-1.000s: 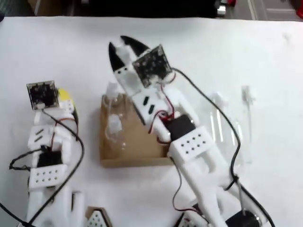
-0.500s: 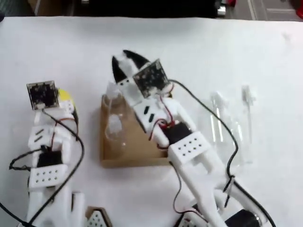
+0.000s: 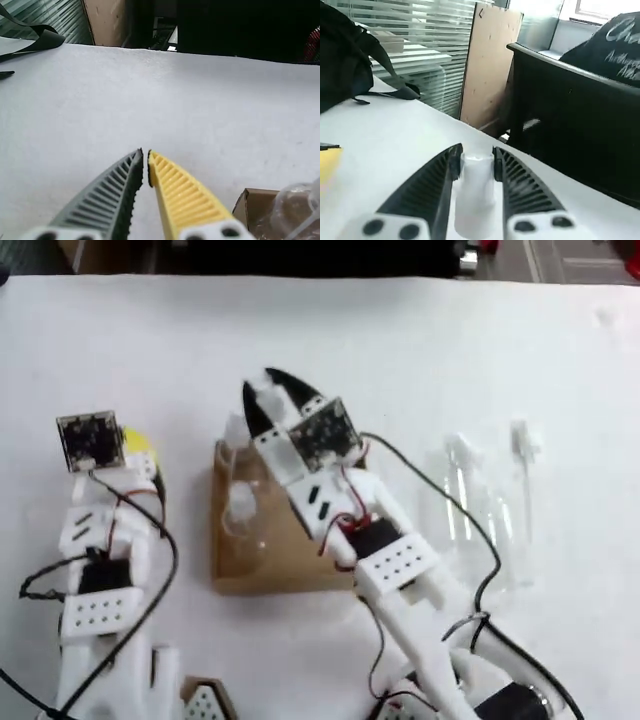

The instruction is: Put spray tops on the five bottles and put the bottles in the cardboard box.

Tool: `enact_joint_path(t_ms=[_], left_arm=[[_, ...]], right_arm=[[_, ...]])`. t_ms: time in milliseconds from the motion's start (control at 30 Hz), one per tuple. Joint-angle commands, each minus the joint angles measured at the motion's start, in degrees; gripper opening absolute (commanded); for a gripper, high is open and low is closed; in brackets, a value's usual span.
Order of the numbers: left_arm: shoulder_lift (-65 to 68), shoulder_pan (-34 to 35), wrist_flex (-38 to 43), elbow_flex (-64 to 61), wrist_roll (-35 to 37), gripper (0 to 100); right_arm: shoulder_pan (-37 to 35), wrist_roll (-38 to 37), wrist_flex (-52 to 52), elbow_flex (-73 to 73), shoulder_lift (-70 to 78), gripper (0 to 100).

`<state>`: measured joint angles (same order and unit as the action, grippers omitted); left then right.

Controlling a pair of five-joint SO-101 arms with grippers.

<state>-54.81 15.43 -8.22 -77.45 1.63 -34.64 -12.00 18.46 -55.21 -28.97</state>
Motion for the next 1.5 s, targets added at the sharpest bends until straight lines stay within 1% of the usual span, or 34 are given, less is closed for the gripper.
enact_joint_path(t_ms=[0, 167, 233, 433, 700, 800, 867, 900, 1000, 1200, 1333, 1433, 1467], left_arm=[[-0.2, -0.5, 1.5, 0.2, -0.5, 2], [-0.2, -0.5, 1.5, 0.2, -0.5, 2], [-0.2, -0.5, 1.5, 0.2, -0.5, 2], [-0.2, -0.5, 1.4, 0.2, -0.5, 2], [-0.2, -0.5, 1.5, 0.2, -0.5, 2], [-0.2, -0.4, 1.5, 0.2, -0.5, 2], [-0.1, -0.4, 1.5, 0.2, -0.5, 2], [0.0, -0.4, 1.5, 0.2, -0.5, 2], [0.0, -0.4, 1.5, 0.2, -0.5, 2], [0.0, -0.5, 1.5, 0.2, -0.5, 2], [0.0, -0.5, 1.2, 0.2, -0.5, 2], [0.0, -0.5, 1.2, 0.2, -0.5, 2], [0.0, -0.5, 1.1, 0.2, -0.5, 2]], right_arm=[[0.0, 2.8, 1.5, -0.2, -0.2, 1.5], [0.0, 3.5, 1.3, -0.4, -0.2, 1.9], [0.0, 3.6, 1.2, -0.4, -0.2, 3.5], [-0.2, 4.0, 1.2, -2.1, -0.7, 18.1], [-0.1, 3.7, 1.2, -1.8, -1.4, 18.7], [1.3, 3.9, 0.1, -1.8, -6.1, 18.7], [3.3, 4.0, -3.8, -0.6, -11.3, 18.7], [4.6, 4.0, -7.4, 0.8, -14.0, 18.7], [9.6, 4.0, -21.7, 6.7, -20.5, 18.7], [23.2, 4.0, -43.6, 16.8, -25.5, 18.7], [34.5, 3.5, -53.3, 20.7, -25.6, 18.7], [42.3, 3.3, -57.3, 21.1, -25.5, 18.7], [44.4, 2.0, -58.5, 21.0, -25.5, 18.7]])
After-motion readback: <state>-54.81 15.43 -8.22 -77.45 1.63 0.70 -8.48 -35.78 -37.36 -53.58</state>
